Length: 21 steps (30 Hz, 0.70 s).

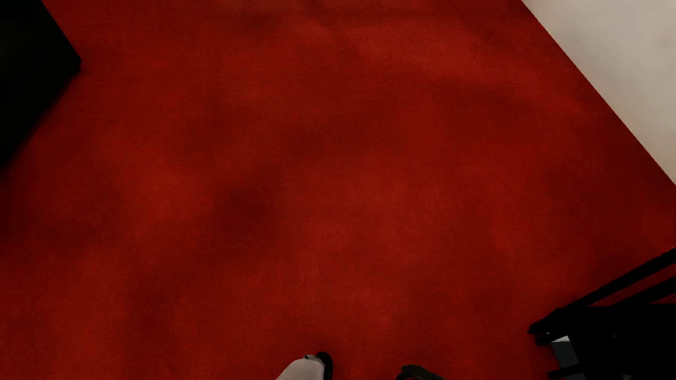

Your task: Go to the sofa

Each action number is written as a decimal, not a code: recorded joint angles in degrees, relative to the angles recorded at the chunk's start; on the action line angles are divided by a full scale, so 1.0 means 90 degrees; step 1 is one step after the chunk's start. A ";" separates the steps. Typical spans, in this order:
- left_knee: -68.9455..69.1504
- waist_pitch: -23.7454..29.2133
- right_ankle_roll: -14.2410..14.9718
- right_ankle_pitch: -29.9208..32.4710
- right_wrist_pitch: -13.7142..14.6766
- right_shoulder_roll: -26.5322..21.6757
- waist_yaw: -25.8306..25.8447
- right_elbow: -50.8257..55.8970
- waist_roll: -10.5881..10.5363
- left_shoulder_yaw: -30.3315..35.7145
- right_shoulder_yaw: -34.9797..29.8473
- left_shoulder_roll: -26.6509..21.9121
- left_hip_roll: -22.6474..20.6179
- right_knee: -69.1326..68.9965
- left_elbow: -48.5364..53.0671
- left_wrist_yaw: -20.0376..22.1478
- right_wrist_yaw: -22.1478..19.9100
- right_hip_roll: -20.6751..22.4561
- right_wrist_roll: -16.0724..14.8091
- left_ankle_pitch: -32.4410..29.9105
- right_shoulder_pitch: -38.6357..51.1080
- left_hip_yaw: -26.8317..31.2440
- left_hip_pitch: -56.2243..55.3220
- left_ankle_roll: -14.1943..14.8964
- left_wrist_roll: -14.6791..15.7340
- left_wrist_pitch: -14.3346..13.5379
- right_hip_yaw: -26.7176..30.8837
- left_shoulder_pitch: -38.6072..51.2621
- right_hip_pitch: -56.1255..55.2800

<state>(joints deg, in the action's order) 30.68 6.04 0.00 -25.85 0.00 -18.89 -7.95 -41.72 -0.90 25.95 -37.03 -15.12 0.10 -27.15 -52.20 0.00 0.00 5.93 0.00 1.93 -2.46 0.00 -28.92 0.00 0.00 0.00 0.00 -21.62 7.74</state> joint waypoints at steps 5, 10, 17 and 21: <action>-0.0346 -0.0358 0.0000 -0.0170 0.0000 0.0065 -0.0209 -0.0224 0.0077 0.0205 0.0070 0.0052 0.0094 0.0002 -0.0887 0.0000 0.0000 -0.0123 0.0000 0.0114 -0.0025 0.0000 -0.0286 0.0000 0.0000 0.0000 0.0000 -0.0199 0.0586; 0.0241 -0.0784 0.0000 0.4276 0.0000 0.0129 -0.0147 -0.1321 0.0653 0.0056 -0.0086 -0.0251 -0.0561 -0.1274 -0.1207 0.0000 0.0000 -0.0676 0.0000 -0.0935 -0.0640 0.0000 0.0041 0.0000 0.0000 0.0000 0.0000 0.0155 0.0437; -0.0442 -0.0371 0.0000 0.3223 0.0000 0.0010 0.1494 -0.2131 0.0650 -0.0467 0.0548 -0.0609 -0.1224 -0.4894 0.0049 0.0000 0.0000 -0.0664 0.0000 0.0867 -0.1044 0.0000 0.2565 0.0000 0.0000 0.0000 0.0000 0.1579 -0.2836; -0.0897 -0.0287 0.0000 0.3886 0.0000 -0.0146 0.2246 -0.2169 0.0327 -0.0956 0.0369 -0.0449 -0.0923 -0.1713 0.0760 0.0000 0.0000 -0.0341 0.0000 0.1677 -0.1402 0.0000 0.3859 0.0000 0.0000 0.0000 0.0000 0.2324 -0.3653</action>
<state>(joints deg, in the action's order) 22.61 3.46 0.00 9.13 0.00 -20.20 12.27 -61.24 2.05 17.35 -33.71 -19.16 -8.21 -42.57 -45.37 0.00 0.00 2.86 0.00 17.02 -15.08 0.00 5.81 0.00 0.00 0.00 0.00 -0.70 -25.14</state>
